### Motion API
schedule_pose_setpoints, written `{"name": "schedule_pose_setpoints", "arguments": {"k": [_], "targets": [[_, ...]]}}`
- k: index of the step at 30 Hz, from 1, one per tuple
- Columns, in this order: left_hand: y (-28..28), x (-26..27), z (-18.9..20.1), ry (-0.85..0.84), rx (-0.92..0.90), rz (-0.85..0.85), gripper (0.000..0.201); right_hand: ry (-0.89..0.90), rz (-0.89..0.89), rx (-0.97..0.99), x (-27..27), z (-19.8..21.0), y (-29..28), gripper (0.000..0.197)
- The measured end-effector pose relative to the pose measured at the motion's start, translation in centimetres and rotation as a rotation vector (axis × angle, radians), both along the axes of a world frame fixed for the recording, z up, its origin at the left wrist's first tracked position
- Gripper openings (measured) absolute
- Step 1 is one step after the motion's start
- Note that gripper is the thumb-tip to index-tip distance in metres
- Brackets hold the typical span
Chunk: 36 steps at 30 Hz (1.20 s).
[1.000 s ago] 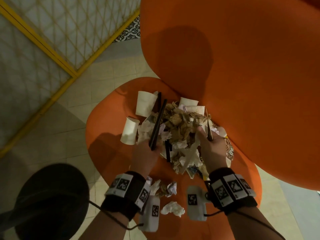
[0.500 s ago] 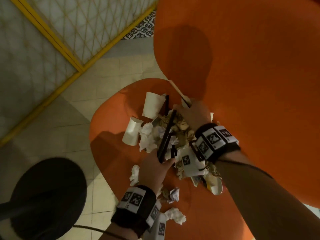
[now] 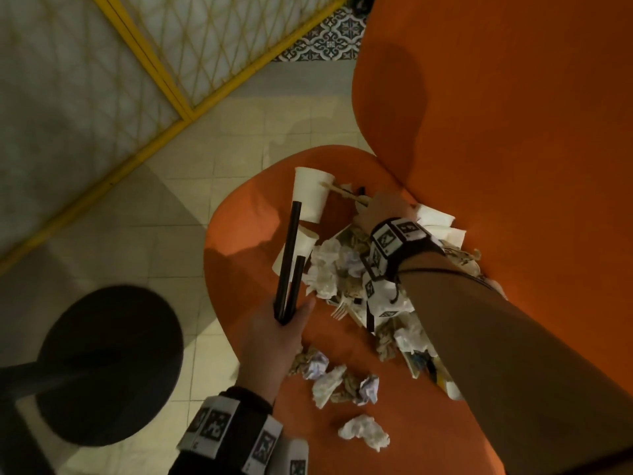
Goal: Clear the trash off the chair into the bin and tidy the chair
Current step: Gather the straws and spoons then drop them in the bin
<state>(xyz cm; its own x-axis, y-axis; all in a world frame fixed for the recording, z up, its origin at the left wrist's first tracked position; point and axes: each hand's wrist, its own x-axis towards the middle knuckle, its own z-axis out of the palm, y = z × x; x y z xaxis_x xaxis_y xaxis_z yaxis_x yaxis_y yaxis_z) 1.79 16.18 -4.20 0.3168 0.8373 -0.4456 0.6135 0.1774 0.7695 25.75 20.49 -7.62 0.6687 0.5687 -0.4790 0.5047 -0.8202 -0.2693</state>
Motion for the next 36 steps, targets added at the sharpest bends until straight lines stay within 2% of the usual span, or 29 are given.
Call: {"name": "schedule_pose_setpoints", "arguments": {"k": [5, 9, 13, 17, 21, 25, 29, 32, 34, 36], "targets": [[-0.2, 0.9, -0.1, 0.013, -0.046, -0.053, 0.038, 0.046, -0.070, 0.040, 0.6, 0.7, -0.9, 0.031], [2.4, 1.5, 0.5, -0.023, 0.088, 0.021, 0.033, -0.006, 0.027, -0.043, 0.4, 0.3, -0.7, 0.042], [4.6, 1.6, 0.3, -0.047, 0.103, 0.125, 0.020, -0.014, 0.042, -0.015, 0.1, -0.2, -0.3, 0.026], [1.1, 2.2, -1.0, 0.030, -0.024, -0.057, 0.019, 0.040, -0.026, 0.048, -0.1, -0.1, -0.7, 0.030], [-1.8, 3.3, -3.2, 0.082, 0.019, -0.147, 0.026, 0.168, -0.221, 0.207, 0.5, 1.7, -2.7, 0.028], [-2.6, 4.3, -4.2, 0.156, 0.148, -0.192, 0.033, 0.193, -0.339, 0.501, -0.2, 3.8, -5.7, 0.026], [-3.0, 4.7, -5.0, 0.153, 0.131, -0.138, 0.032, 0.082, -0.349, 0.758, -1.5, 5.4, -8.8, 0.031], [-2.8, 4.8, -4.9, 0.170, 0.135, -0.186, 0.025, 0.048, -0.358, 0.876, -2.2, 6.2, -10.4, 0.030], [-2.7, 4.8, -4.9, 0.177, 0.129, -0.226, 0.018, 0.040, -0.339, 0.904, -2.8, 6.3, -11.4, 0.023], [-2.6, 4.6, -4.9, 0.154, 0.091, -0.219, 0.019, 0.031, -0.300, 0.862, -3.3, 6.2, -12.1, 0.012]]}}
